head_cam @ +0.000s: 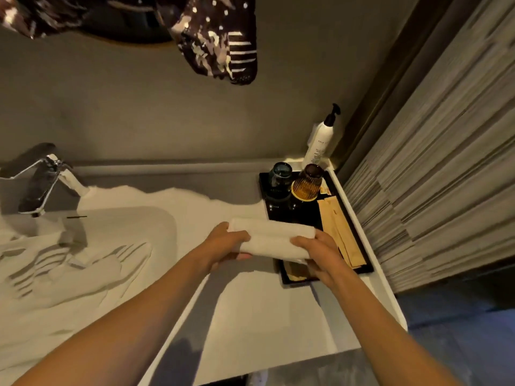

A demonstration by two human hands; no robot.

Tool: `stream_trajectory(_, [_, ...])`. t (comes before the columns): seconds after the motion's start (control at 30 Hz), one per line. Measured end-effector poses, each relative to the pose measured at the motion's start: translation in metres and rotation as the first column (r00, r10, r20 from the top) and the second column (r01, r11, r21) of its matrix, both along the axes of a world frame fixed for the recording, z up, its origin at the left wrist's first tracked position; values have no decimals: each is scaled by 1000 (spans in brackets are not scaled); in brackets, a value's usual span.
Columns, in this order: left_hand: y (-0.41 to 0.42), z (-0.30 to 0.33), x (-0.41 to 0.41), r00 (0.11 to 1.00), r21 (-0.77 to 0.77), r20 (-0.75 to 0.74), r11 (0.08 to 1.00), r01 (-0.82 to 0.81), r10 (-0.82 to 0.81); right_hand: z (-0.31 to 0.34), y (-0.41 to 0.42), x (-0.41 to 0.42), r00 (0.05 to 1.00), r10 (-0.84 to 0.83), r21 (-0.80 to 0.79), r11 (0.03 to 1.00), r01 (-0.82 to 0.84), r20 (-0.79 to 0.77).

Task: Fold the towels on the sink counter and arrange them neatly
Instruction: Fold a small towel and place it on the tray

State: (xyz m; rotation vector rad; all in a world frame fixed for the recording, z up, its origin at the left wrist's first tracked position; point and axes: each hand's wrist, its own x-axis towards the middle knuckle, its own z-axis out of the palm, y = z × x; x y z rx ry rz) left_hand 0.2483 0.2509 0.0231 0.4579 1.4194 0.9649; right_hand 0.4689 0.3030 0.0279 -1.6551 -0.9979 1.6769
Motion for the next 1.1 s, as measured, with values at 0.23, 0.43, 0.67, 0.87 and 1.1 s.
stream_trajectory(0.23, [87,-25,65,948,-42,-283,986,-161,143,-23,109,45,961,-206,139,973,182,185])
stream_trajectory(0.43, [117,-41,88,734,168,-655,982,-87,177,-37,156,42,933,-73,310,950,-42,352])
stream_trajectory(0.67, [113,-57,105,-57,-54,-998,693,719,-19,-58,130,41,512,-115,504,449,-738,851])
stream_trajectory(0.87, [119,-65,110,-216,-371,-925,615,696,-313,-62,128,26,165,147,84,442,-893,975])
stream_trajectory(1.1, [105,-23,82,-83,-149,-988,649,746,-131,-16,124,5,211,32,178,424,-888,977])
